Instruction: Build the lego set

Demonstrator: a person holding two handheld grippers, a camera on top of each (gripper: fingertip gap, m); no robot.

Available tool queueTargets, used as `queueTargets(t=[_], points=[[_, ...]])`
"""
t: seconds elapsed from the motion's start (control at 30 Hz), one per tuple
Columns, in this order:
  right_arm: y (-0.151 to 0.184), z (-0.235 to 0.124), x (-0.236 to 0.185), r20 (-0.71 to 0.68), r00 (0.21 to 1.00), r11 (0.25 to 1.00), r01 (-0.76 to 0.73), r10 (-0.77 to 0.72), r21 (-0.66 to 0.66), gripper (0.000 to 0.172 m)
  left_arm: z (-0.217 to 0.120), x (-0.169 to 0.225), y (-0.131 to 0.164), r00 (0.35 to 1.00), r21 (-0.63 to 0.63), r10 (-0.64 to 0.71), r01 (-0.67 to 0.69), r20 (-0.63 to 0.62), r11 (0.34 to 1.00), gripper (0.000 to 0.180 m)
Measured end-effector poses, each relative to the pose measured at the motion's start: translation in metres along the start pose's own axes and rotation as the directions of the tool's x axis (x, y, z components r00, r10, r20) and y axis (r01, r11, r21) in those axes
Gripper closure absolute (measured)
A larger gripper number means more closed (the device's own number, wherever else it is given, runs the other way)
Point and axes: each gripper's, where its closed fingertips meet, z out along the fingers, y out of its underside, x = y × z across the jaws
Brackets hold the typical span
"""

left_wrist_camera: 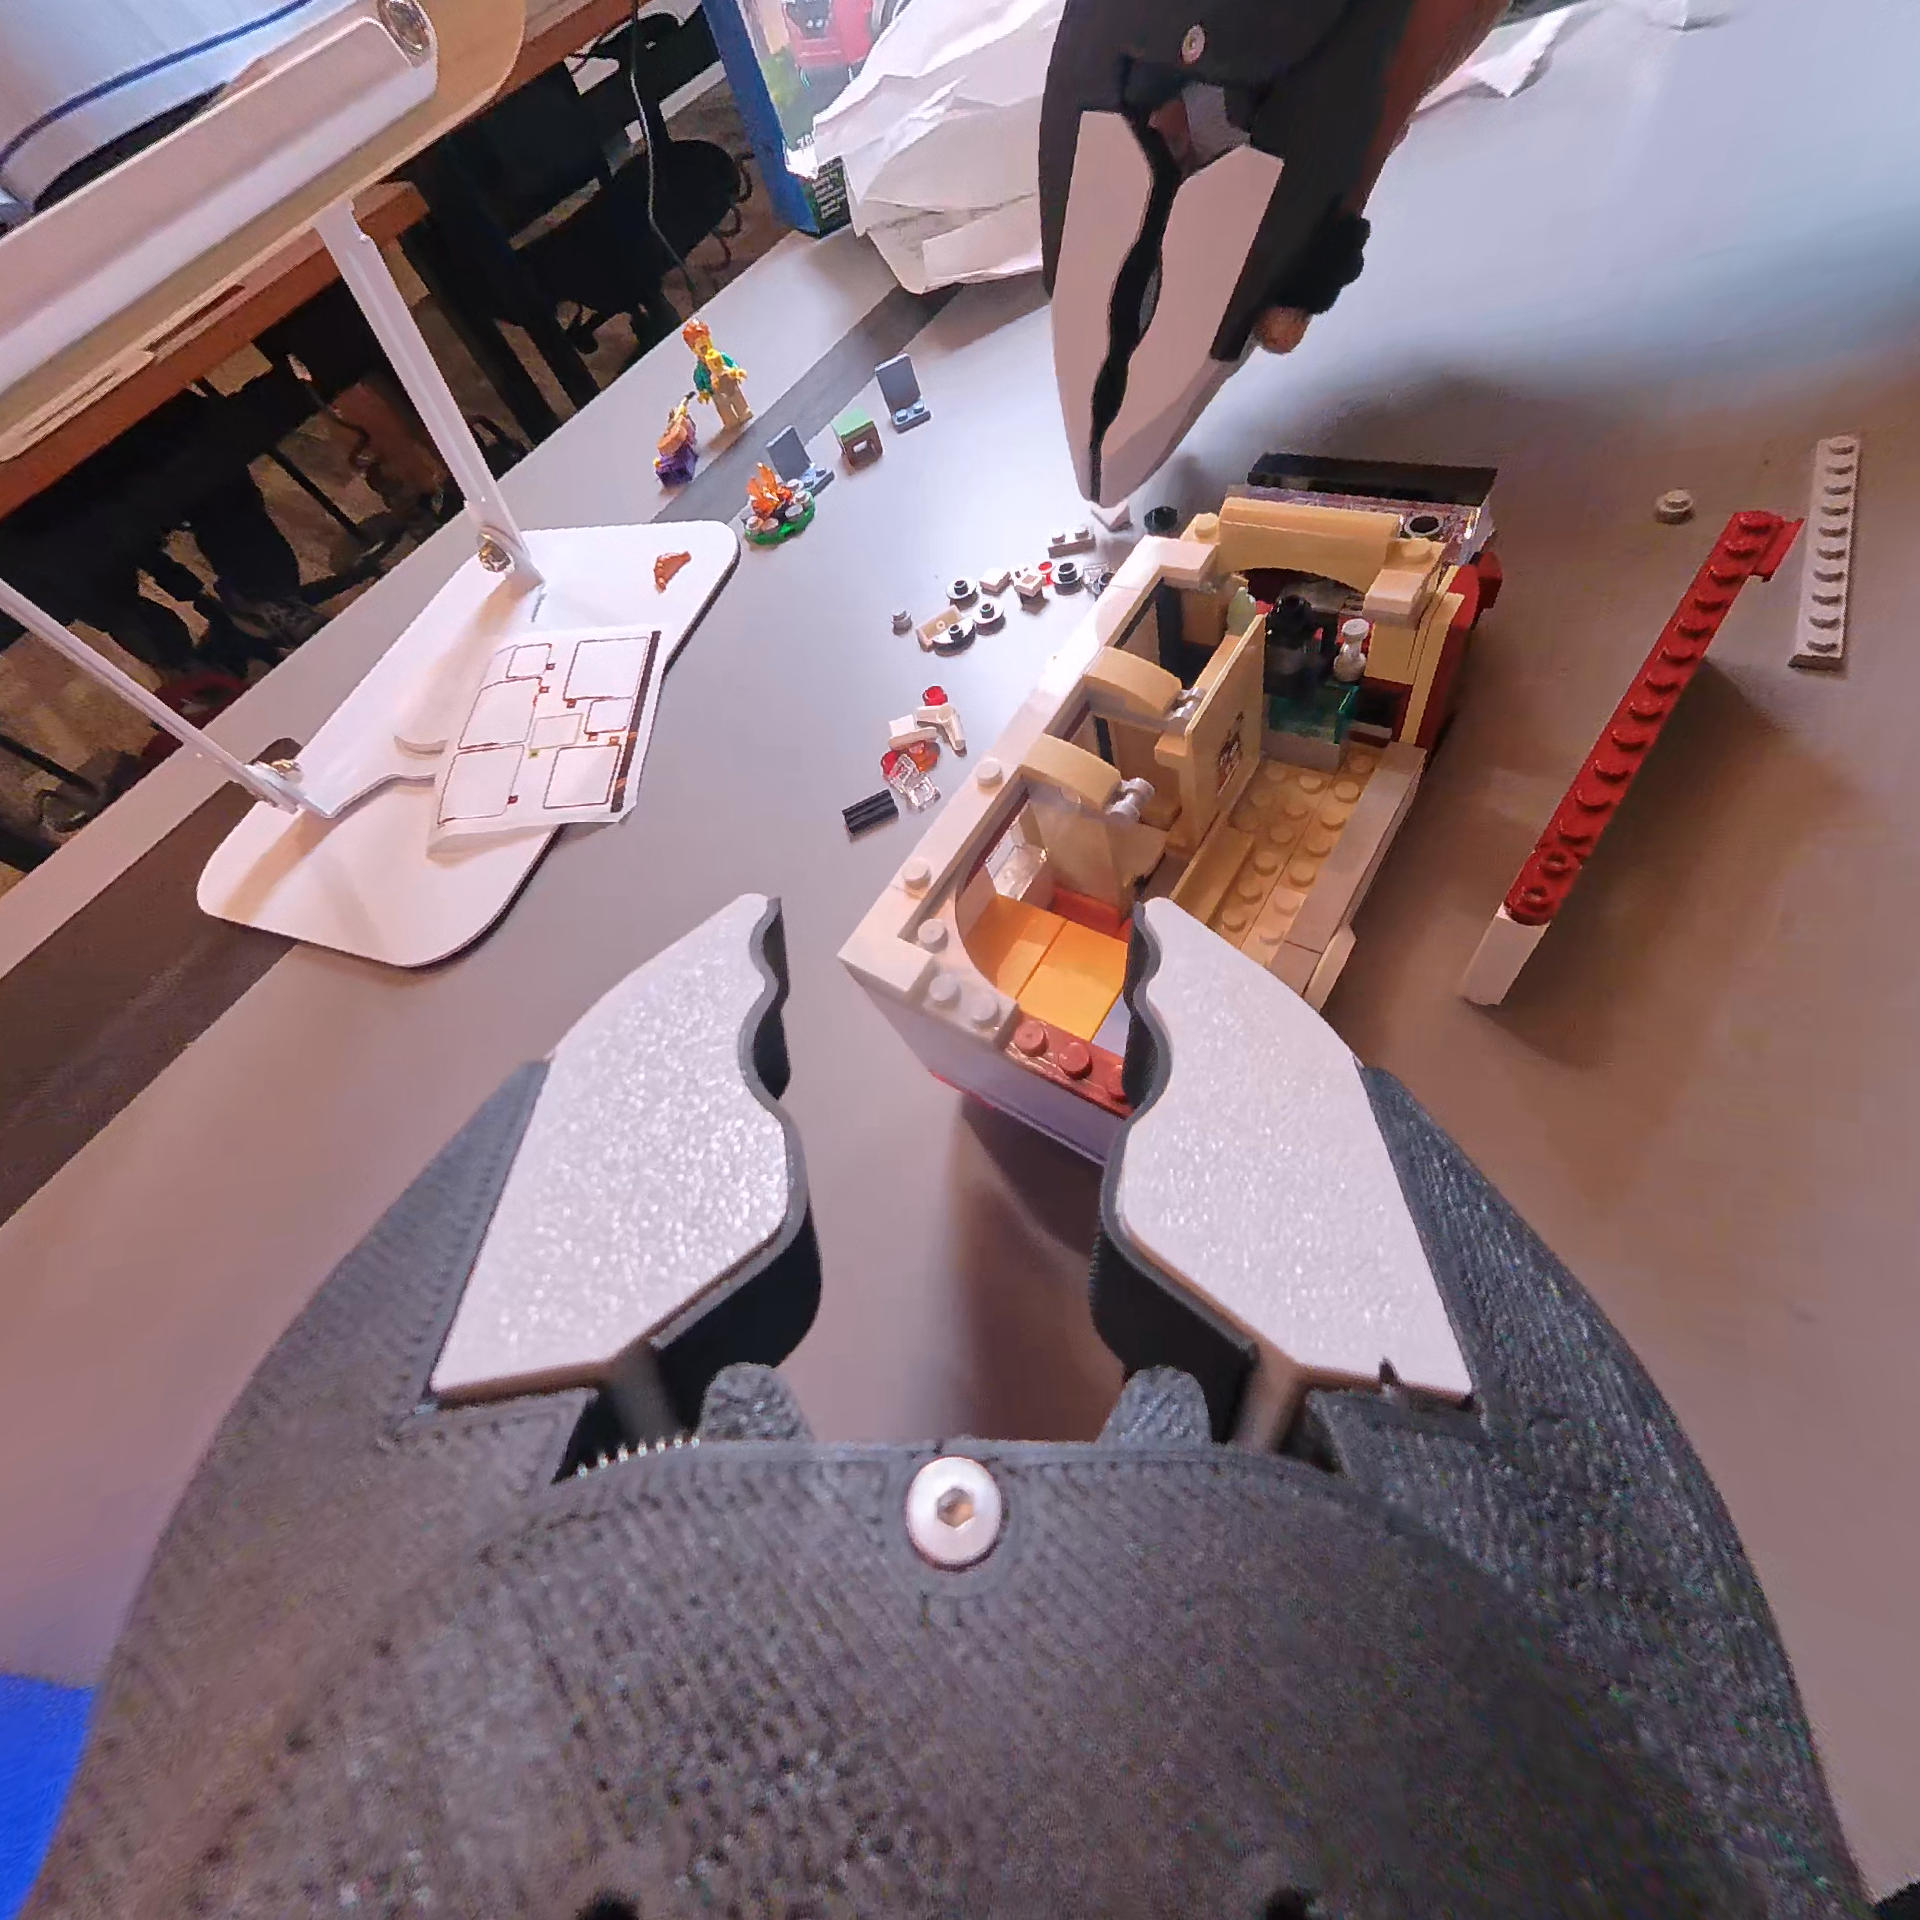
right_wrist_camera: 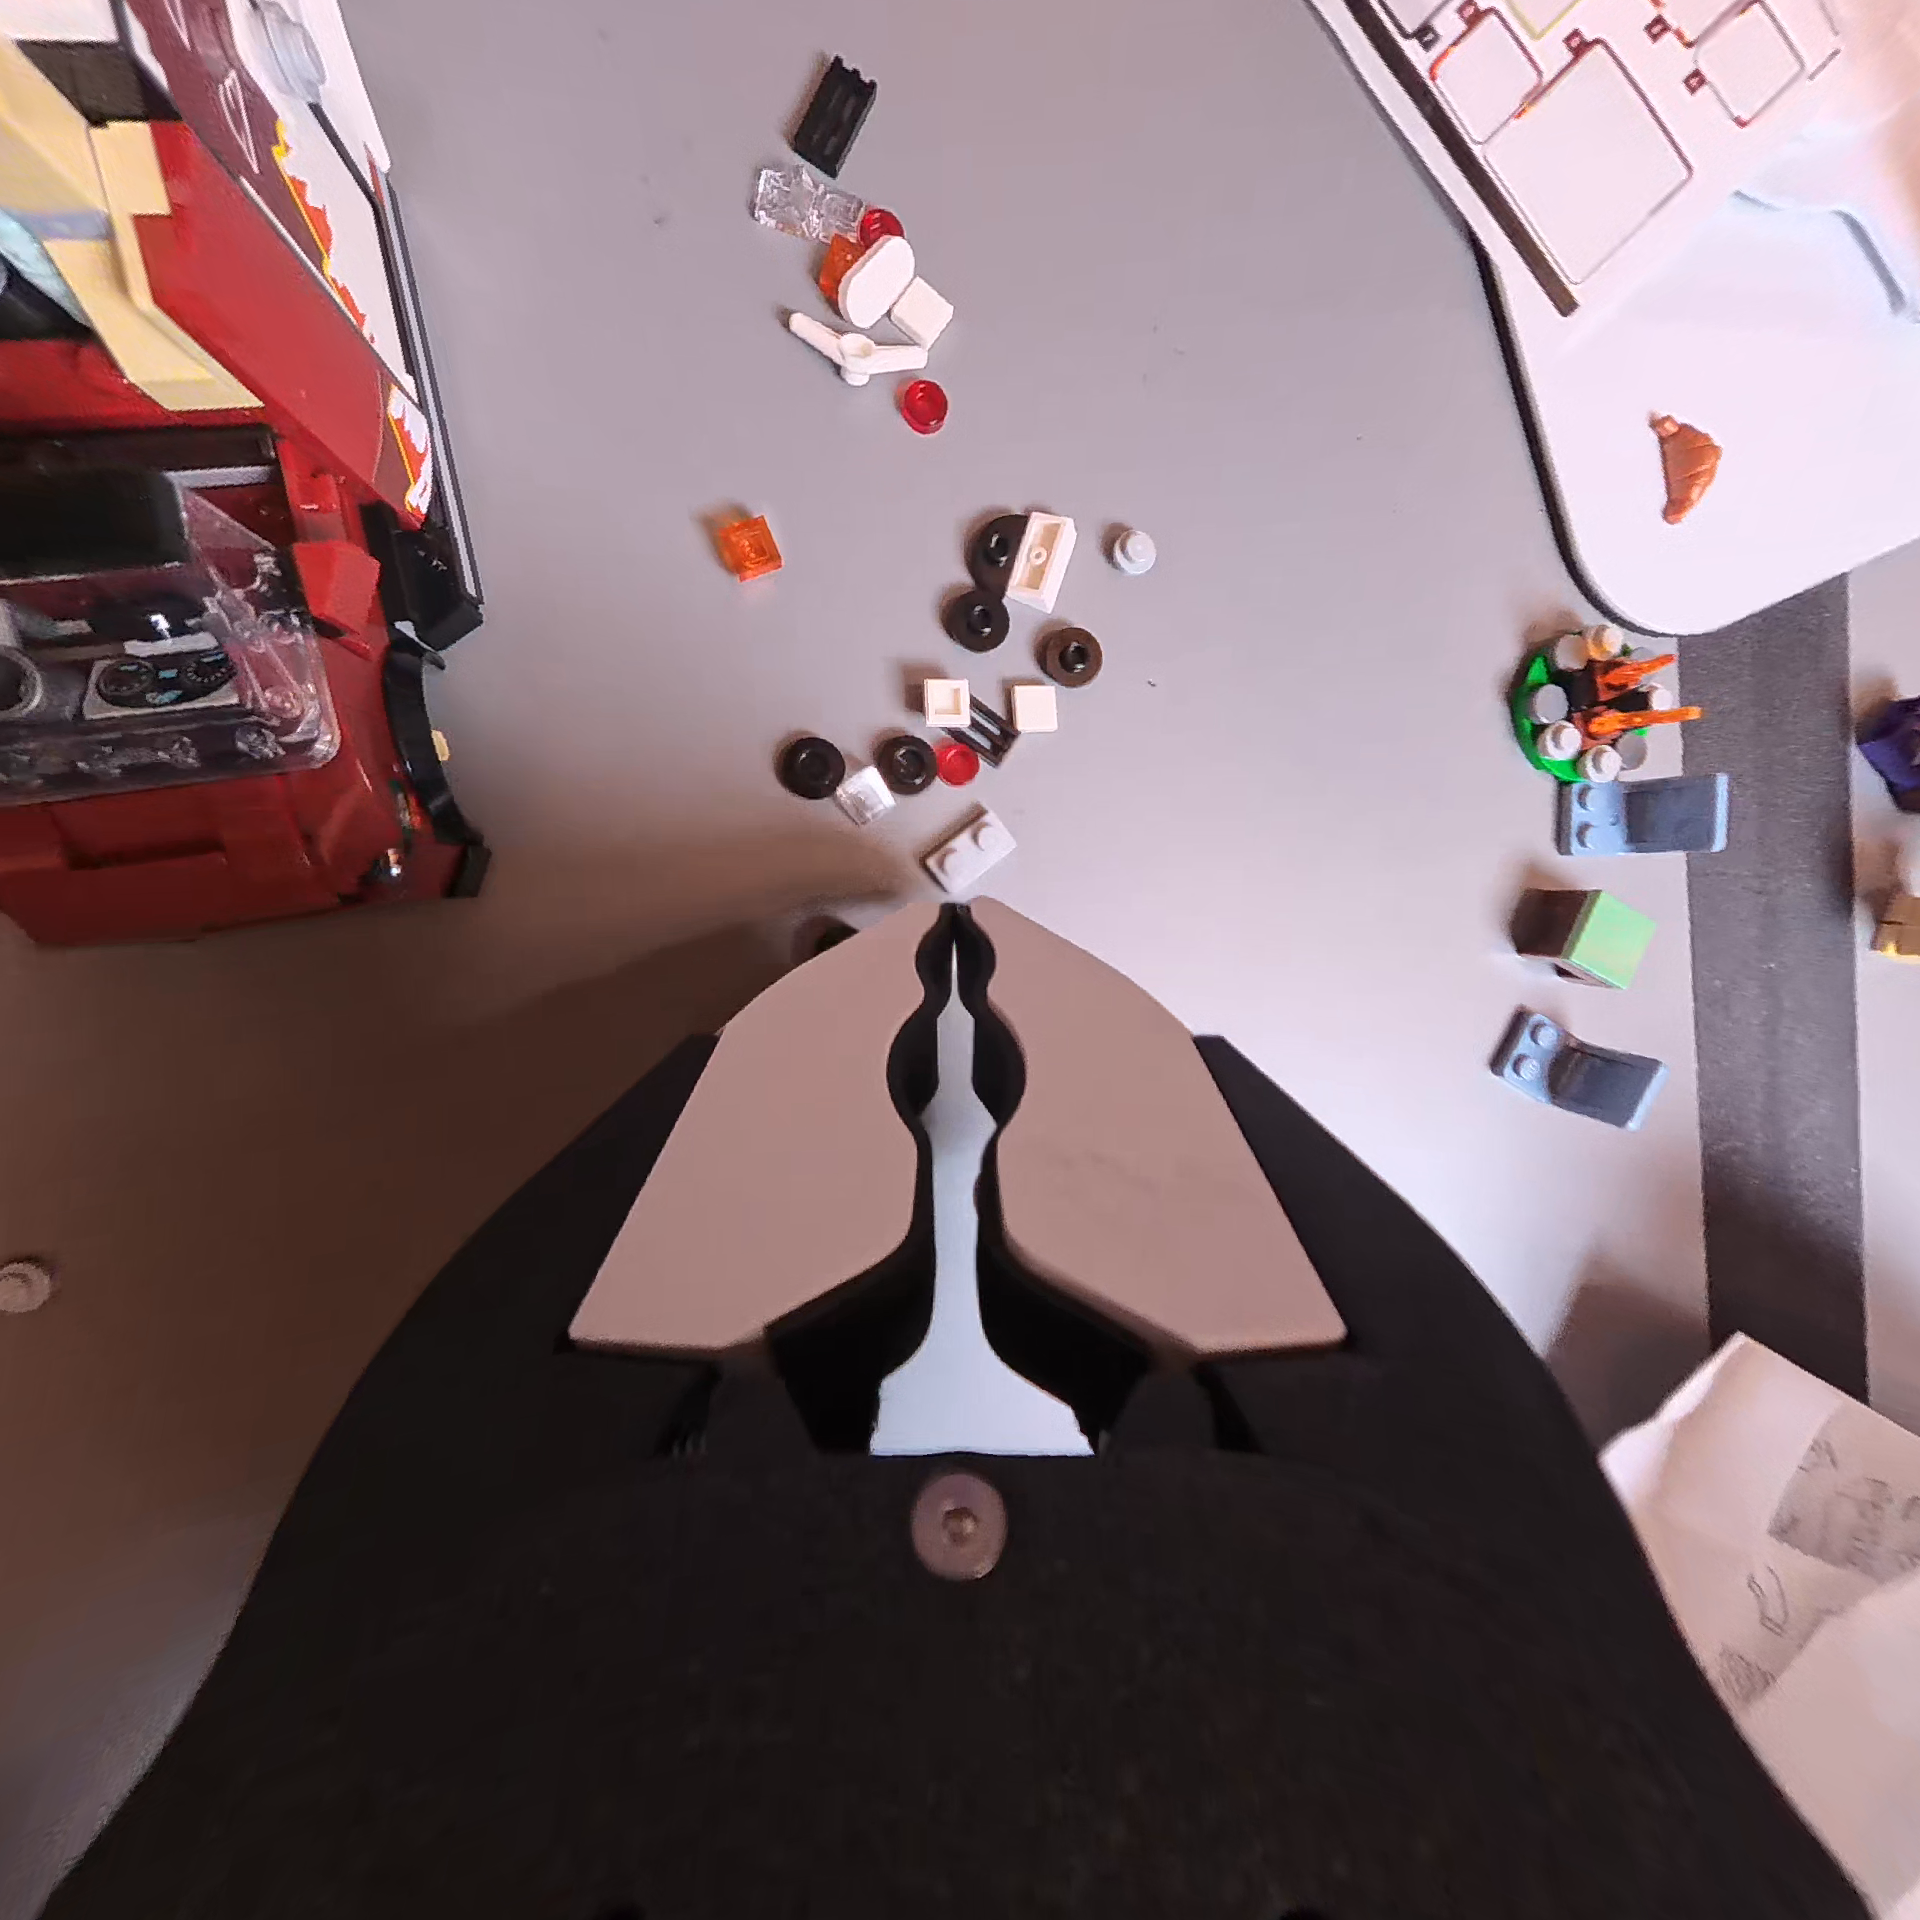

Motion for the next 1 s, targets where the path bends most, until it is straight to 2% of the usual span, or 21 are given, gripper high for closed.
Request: queueTargets(t=[0.13, 0.3, 0.53, 0.6, 0.77, 0.9, 1.0], points=[[0.012, -0.016, 0.023, -0.097, 0.994, 0.998, -0.057, 0.055, -0.013, 0.171, 0.0, 0.0, 0.0, 1.0, -0.001, 0.001, -0.001, -0.001, 1.0, 0.118], [0.037, -0.025, 0.041, -0.131, 0.979, 0.985, -0.167, 0.159, -0.047, 0.146, 0.001, 0.001, 0.002, 1.0, -0.009, 0.007, -0.007, -0.003, 1.0, 0.118], [0.063, -0.022, 0.021, 0.021, 0.965, 0.96, -0.256, 0.26, -0.114, 0.135, 0.001, 0.002, 0.002, 1.0, -0.008, 0.005, -0.005, -0.008, 1.0, 0.119], [0.068, -0.026, 0.011, 0.087, 0.95, 0.947, -0.287, 0.301, -0.143, 0.124, 0.001, 0.002, 0.002, 1.0, -0.008, 0.004, -0.004, -0.01, 1.0, 0.119], [0.092, -0.042, 0.003, 0.097, 0.957, 0.933, -0.239, 0.274, -0.27, 0.112, 0.001, 0.003, 0.002, 1.0, -0.01, 0.007, -0.007, -0.014, 1.0, 0.12], [0.074, -0.052, 0.01, 0.062, 0.968, 0.957, -0.23, 0.244, -0.176, 0.112, 0.001, 0.003, 0.002, 1.0, -0.009, 0.008, -0.008, -0.016, 1.0, 0.12], [0.045, -0.053, 0.018, 0.036, 0.97, 0.97, -0.238, 0.24, -0.039, 0.121, 0.002, 0.004, 0.002, 1.0, -0.009, 0.007, -0.007, -0.018, 1.0, 0.121]])
